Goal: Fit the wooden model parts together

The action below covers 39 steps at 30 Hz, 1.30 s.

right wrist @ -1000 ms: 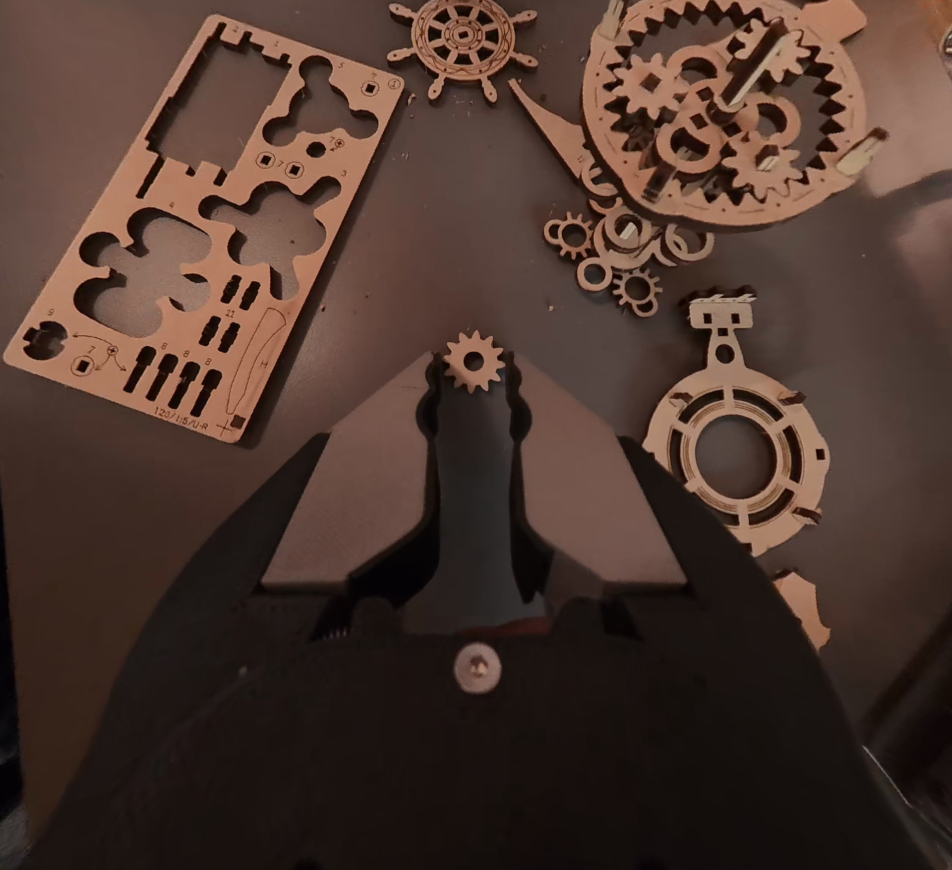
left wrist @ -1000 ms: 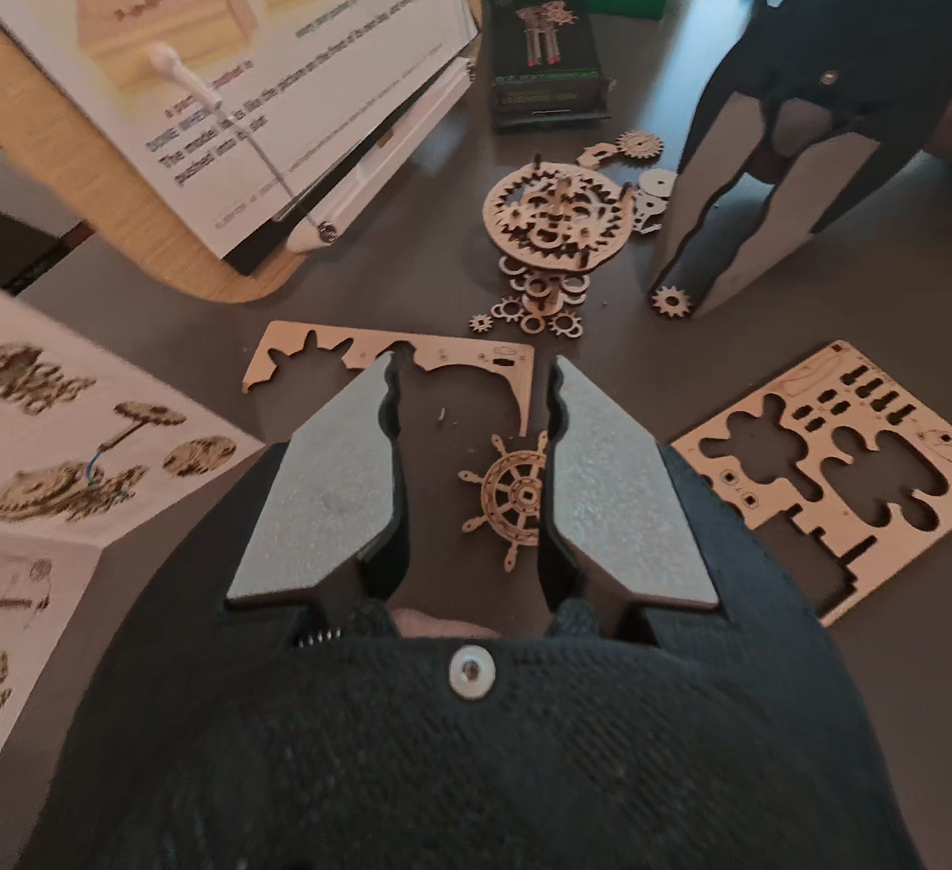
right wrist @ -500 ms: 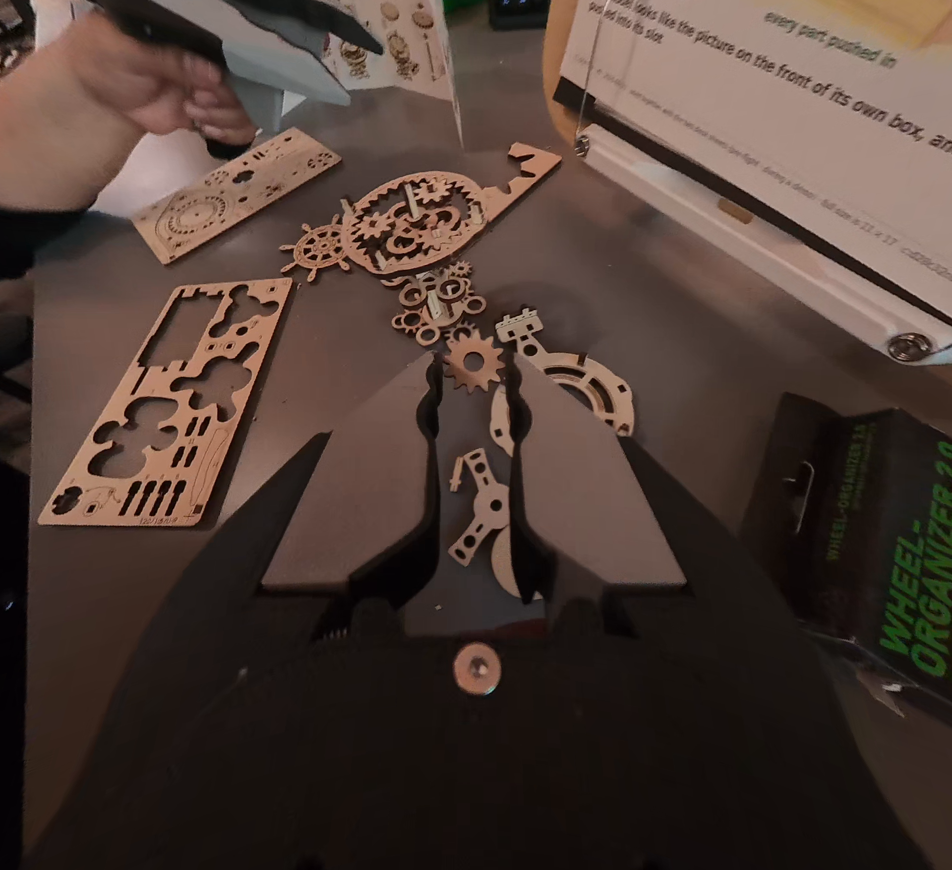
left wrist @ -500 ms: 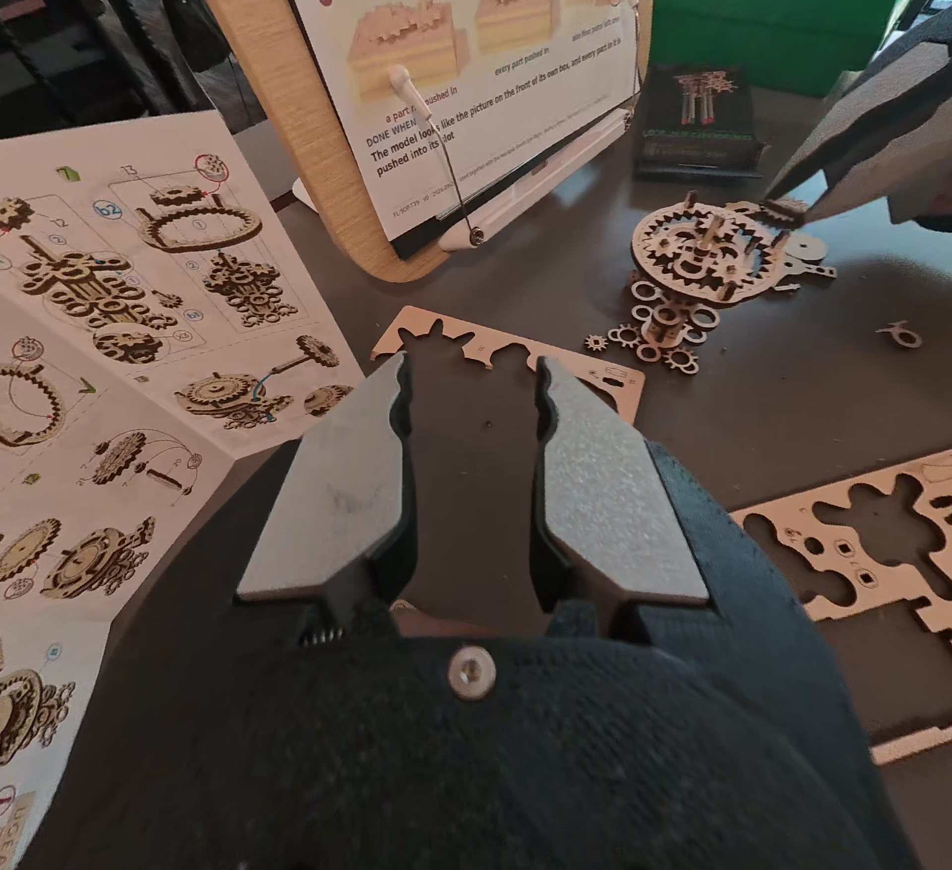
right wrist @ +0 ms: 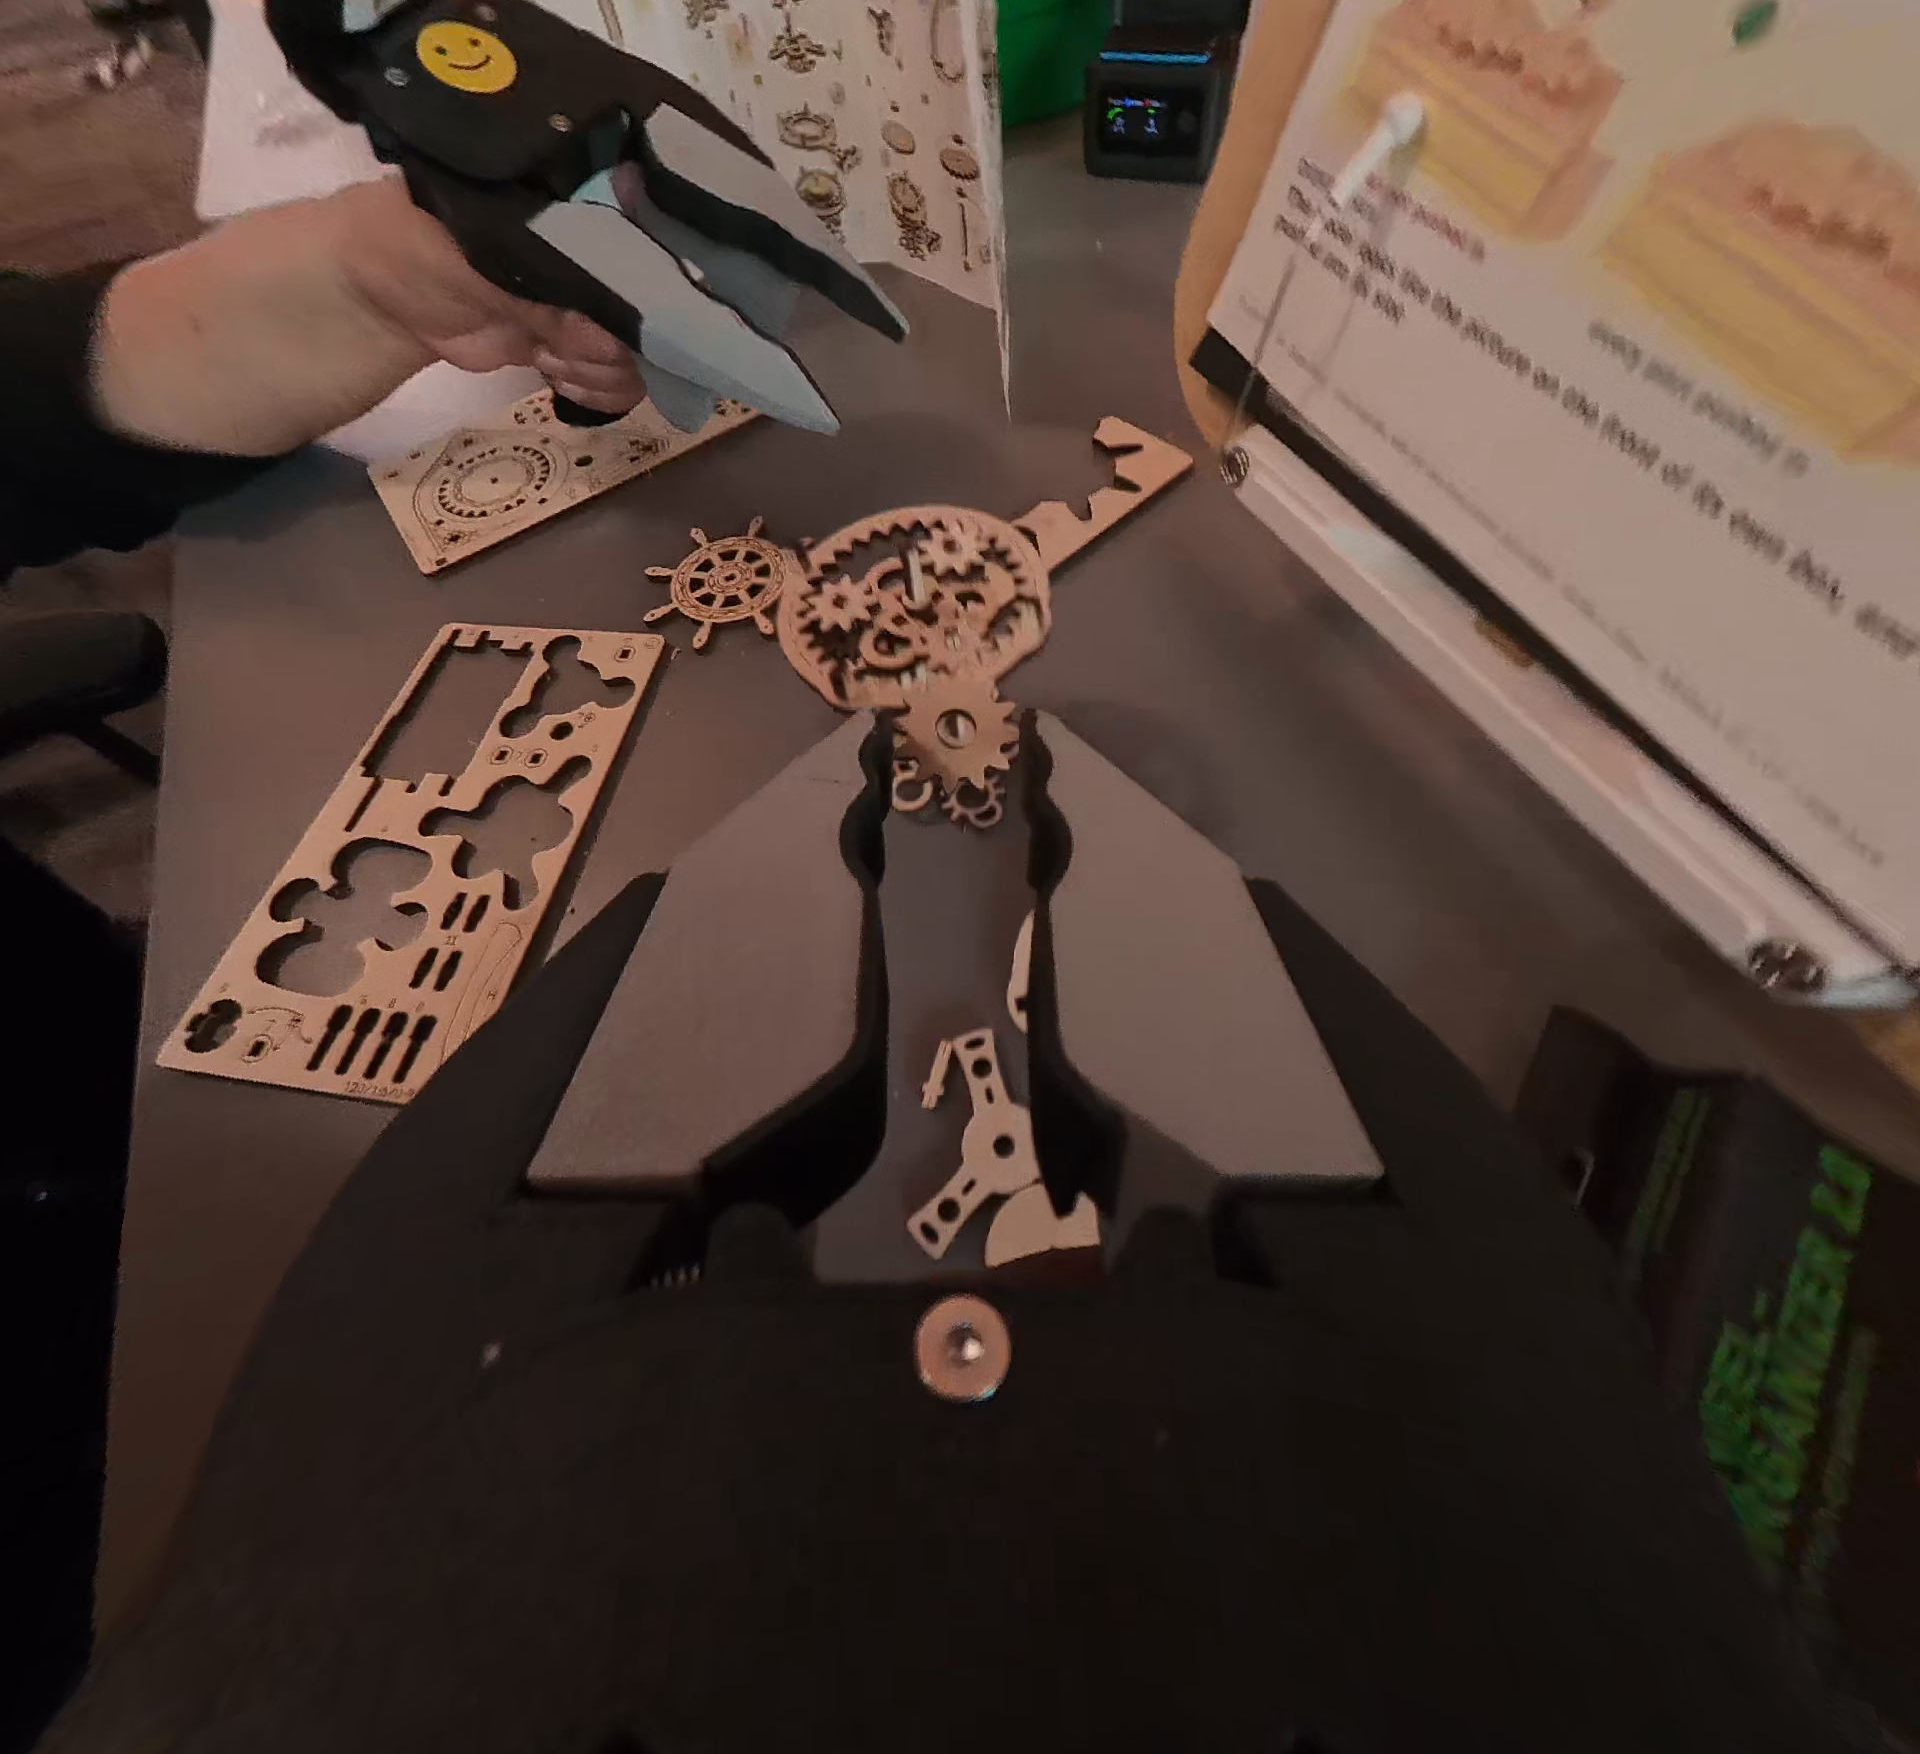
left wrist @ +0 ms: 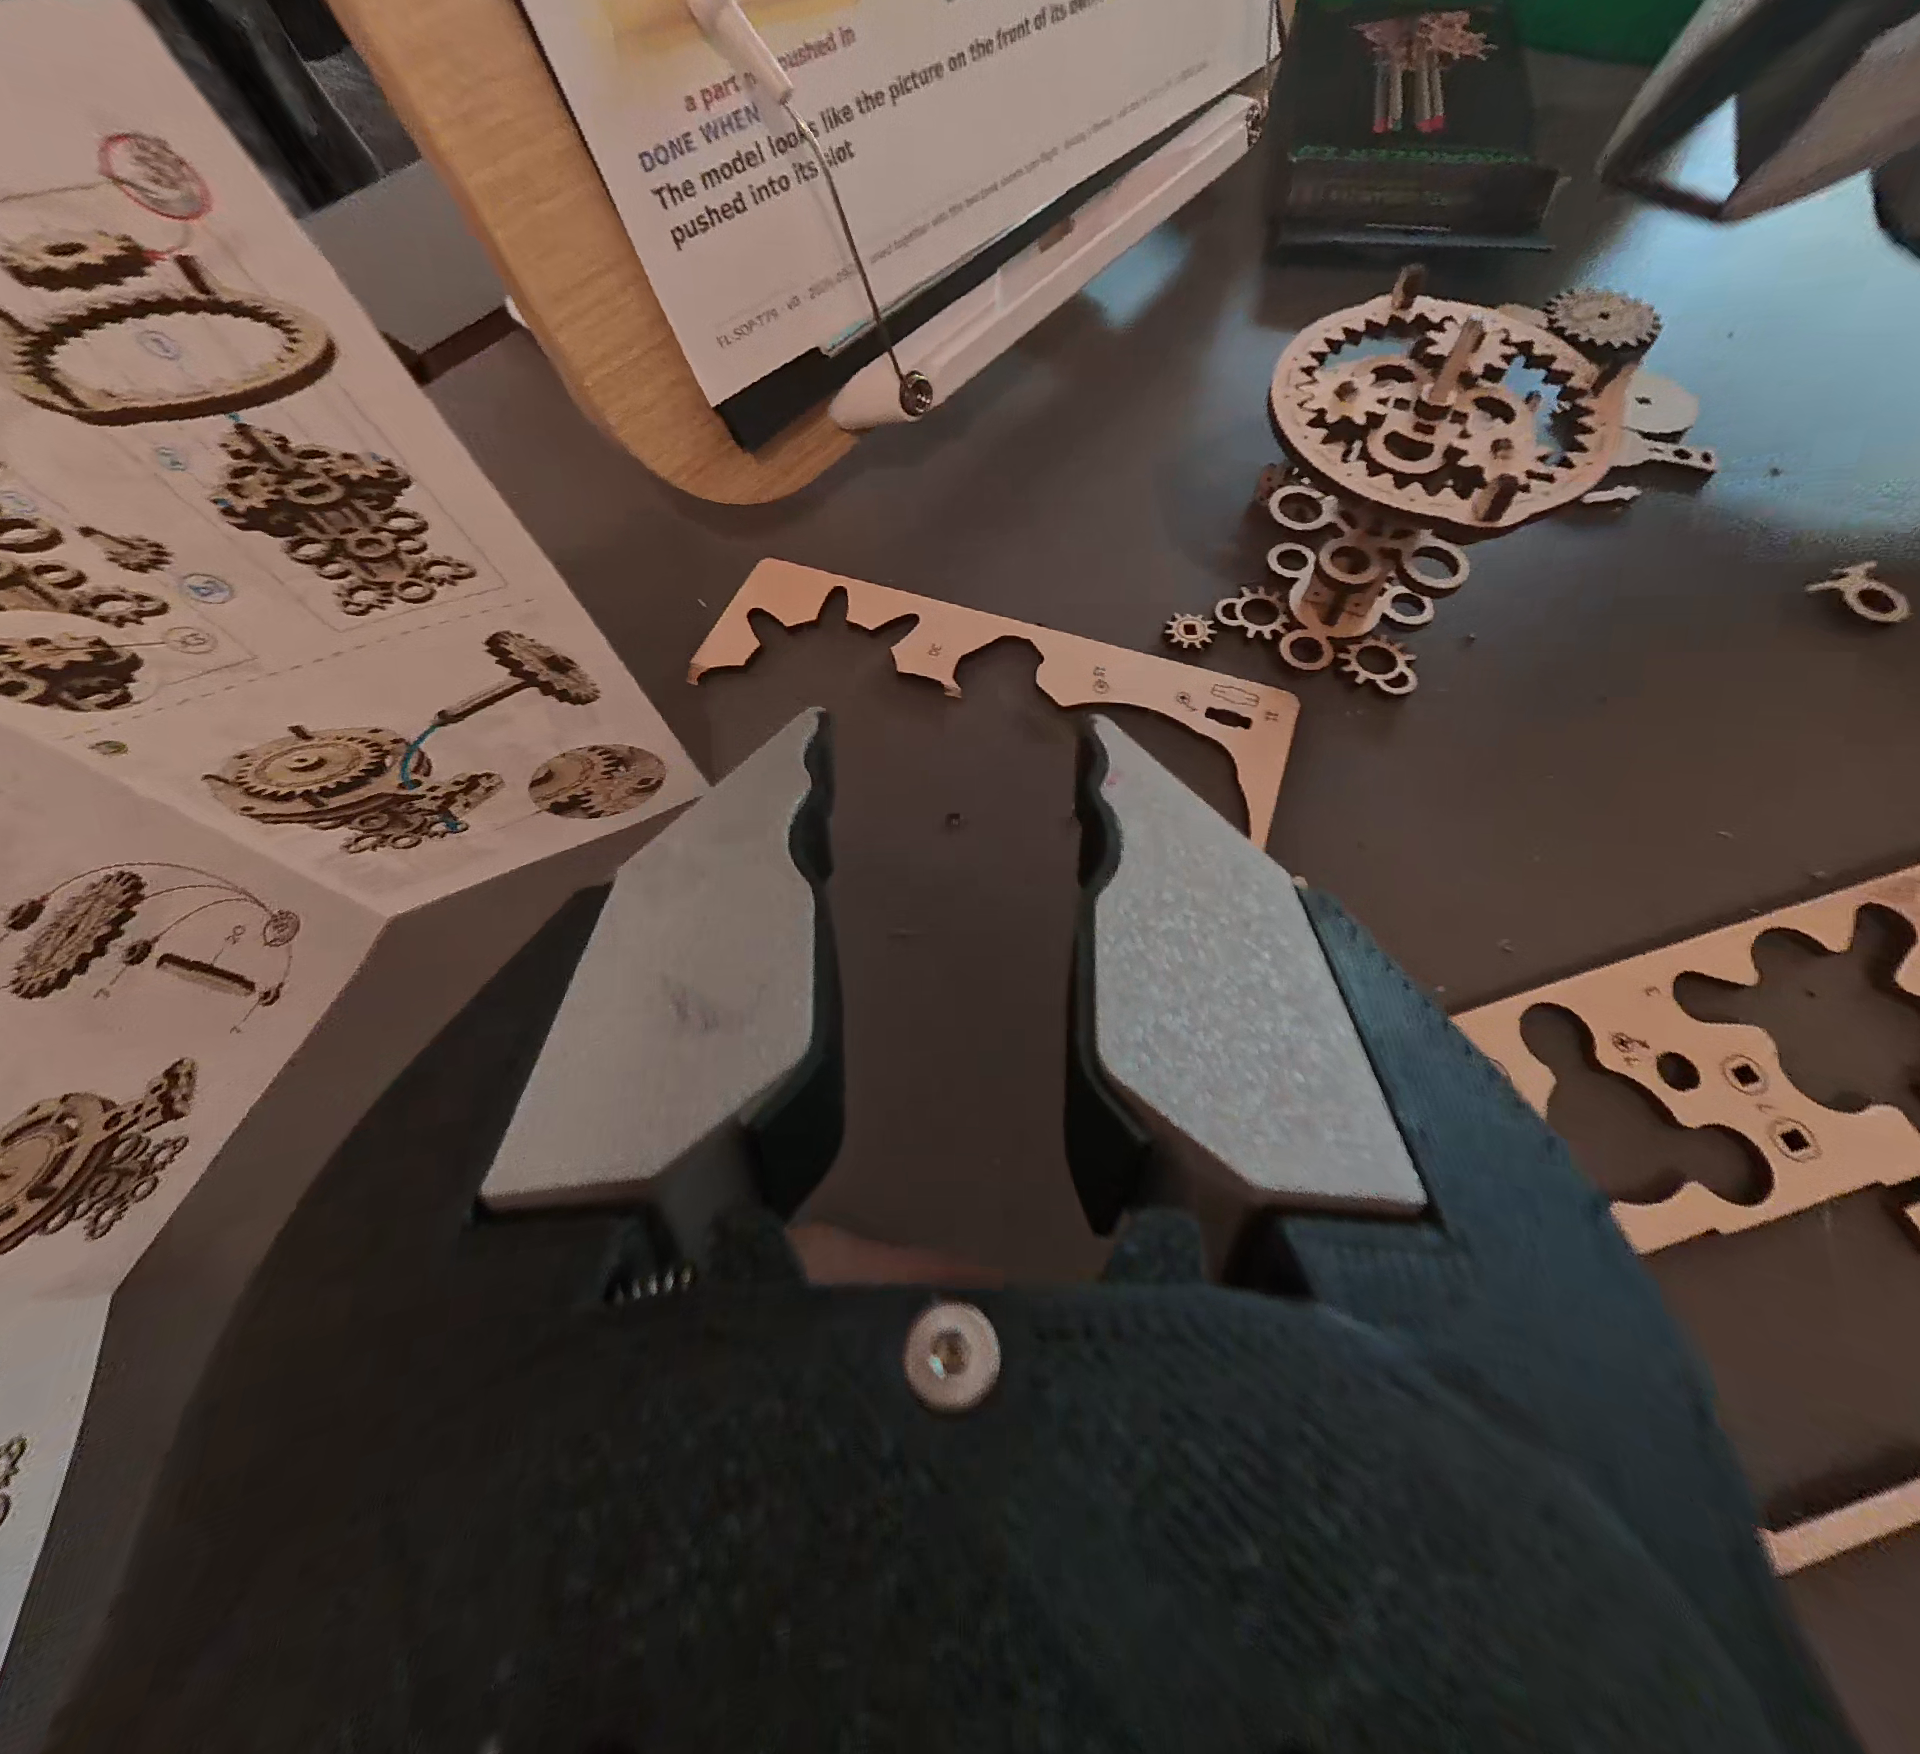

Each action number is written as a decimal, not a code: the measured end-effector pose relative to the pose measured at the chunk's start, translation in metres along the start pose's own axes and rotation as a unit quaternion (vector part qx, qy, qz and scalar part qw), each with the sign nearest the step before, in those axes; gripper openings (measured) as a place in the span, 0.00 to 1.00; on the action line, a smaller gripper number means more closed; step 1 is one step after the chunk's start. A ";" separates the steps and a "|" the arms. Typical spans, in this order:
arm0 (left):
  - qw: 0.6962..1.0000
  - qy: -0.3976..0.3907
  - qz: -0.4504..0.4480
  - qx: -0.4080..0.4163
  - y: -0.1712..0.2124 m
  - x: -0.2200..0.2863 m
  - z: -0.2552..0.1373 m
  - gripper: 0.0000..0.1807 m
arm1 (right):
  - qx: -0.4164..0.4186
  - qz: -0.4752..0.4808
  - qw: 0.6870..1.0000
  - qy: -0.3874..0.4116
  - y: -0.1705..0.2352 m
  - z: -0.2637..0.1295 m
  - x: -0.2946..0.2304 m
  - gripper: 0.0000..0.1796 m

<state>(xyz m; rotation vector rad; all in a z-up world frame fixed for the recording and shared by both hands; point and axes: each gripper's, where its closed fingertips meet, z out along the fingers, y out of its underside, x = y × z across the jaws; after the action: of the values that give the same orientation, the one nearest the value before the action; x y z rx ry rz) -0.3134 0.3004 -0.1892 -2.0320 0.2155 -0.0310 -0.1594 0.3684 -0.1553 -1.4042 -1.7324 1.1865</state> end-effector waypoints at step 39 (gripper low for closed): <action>0.999 0.016 0.036 -0.021 0.008 0.016 0.005 0.25 | -0.199 -0.157 0.966 -0.049 -0.019 0.051 -0.015 0.12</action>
<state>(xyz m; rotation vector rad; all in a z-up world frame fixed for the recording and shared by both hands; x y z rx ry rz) -0.2978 0.2990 -0.2000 -2.0655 0.3122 -0.0138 -0.2084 0.3401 -0.1580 -1.2347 -2.2567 0.7761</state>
